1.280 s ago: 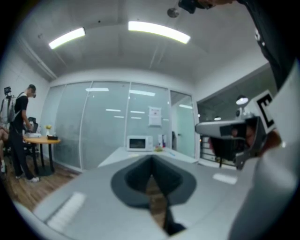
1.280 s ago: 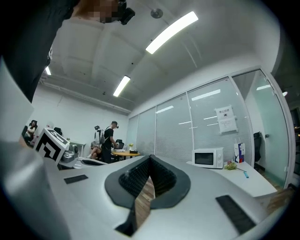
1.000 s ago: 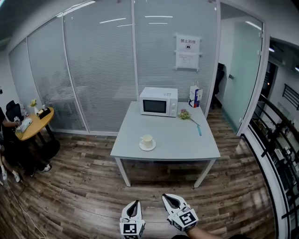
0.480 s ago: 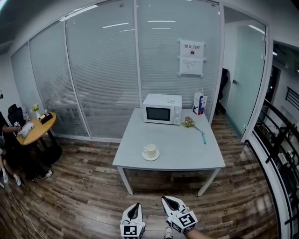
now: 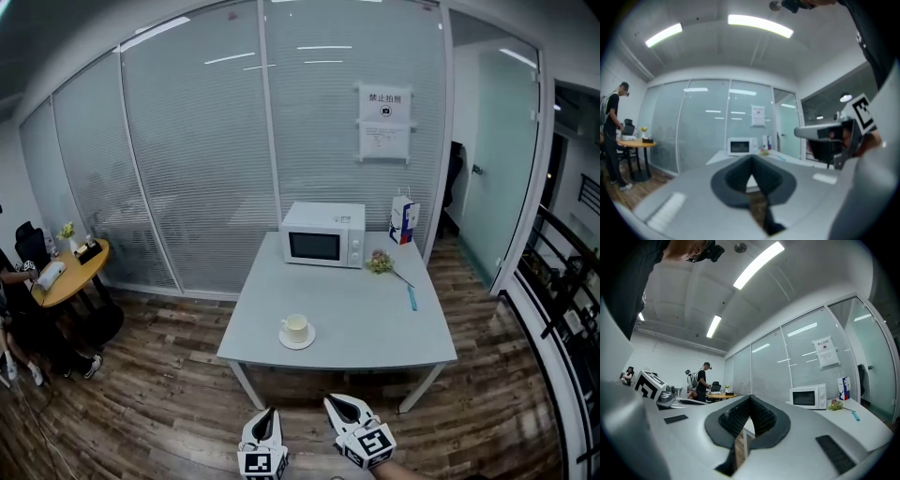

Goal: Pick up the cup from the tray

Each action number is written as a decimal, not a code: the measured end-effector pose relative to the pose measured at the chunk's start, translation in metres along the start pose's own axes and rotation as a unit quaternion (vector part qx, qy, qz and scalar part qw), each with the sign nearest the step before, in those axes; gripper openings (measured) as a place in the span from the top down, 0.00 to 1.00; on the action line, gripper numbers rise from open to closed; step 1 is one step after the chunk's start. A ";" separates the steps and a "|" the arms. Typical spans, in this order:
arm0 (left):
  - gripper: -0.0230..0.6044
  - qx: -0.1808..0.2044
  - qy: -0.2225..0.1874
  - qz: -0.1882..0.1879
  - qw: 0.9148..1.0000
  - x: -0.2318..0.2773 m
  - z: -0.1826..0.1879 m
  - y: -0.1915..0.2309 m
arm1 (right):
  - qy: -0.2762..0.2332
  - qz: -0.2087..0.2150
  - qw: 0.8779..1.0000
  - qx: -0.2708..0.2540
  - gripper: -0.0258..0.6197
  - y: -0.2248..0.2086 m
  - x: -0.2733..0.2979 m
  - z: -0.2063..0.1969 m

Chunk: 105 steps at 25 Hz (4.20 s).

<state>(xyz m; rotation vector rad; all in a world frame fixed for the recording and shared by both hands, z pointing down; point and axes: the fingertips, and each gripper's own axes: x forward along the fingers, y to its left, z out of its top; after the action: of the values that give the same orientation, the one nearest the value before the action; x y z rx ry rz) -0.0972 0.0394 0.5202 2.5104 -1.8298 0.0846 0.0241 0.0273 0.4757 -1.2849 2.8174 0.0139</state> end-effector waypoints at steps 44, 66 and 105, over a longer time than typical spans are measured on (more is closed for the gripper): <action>0.96 0.004 0.006 -0.064 0.998 0.242 0.007 0.124 | 0.012 -0.043 0.999 -0.025 0.98 -0.115 0.227 -0.016; 0.96 0.003 0.085 -0.109 0.990 0.312 -0.072 0.107 | 0.110 -0.054 0.992 -0.006 0.98 -0.166 0.250 -0.087; 0.28 0.053 0.216 -0.116 0.968 0.435 -0.207 0.076 | 0.195 -0.043 0.978 0.066 0.98 -0.243 0.263 -0.189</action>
<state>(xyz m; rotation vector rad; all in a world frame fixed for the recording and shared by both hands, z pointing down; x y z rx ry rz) -0.0413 -0.3851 0.7539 2.4923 -1.3899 0.6781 0.0277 -0.3355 0.6552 -1.5223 3.0004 -0.4699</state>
